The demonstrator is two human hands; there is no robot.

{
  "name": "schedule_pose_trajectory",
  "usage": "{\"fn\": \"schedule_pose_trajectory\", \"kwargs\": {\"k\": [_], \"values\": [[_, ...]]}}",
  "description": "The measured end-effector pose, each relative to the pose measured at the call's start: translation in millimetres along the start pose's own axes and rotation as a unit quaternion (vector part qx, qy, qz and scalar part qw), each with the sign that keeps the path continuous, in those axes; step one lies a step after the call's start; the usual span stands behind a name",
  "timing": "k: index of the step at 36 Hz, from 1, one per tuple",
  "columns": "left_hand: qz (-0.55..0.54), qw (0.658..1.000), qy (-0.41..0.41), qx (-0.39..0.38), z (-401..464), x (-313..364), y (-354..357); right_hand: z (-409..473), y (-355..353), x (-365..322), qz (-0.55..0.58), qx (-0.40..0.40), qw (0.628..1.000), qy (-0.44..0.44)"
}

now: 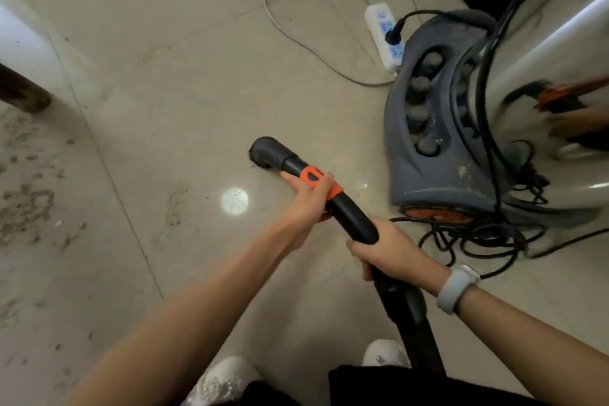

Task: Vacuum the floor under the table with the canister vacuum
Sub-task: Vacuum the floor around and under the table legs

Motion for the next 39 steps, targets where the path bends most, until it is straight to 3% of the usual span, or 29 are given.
{"fn": "schedule_pose_trajectory", "kwargs": {"k": [4,8,19,26,31,36,39], "values": [[-0.006,1.000,-0.013,-0.001,8,17,0,7,-7,-21,0.019,-0.007,1.000,-0.023],[0.023,0.999,-0.036,-0.018,-6,7,13,-6,-6,-7,0.073,-0.025,0.997,0.013],[0.094,0.983,-0.140,-0.071,-73,-64,82,-103,-14,75,0.038,0.089,0.985,0.142],[0.095,0.972,-0.188,-0.105,-113,-111,125,-167,-11,118,0.081,0.089,0.970,0.213],[0.106,0.979,-0.151,-0.091,-87,-89,120,-138,-23,104,0.056,0.127,0.973,0.185],[0.114,0.989,-0.084,-0.041,-38,-29,90,-67,-35,55,0.080,0.097,0.985,0.121],[0.106,0.989,-0.084,-0.057,-36,-17,90,-61,-39,46,0.079,0.089,0.986,0.114]]}}
Point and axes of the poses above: each hand's wrist, its own z-axis towards the middle knuckle, its own y-axis out of the palm, x = y × z, the point moved 8 cm from there along z, towards the middle knuckle, and after that the axes turned 2 degrees about -x, right-handed, at the moved point
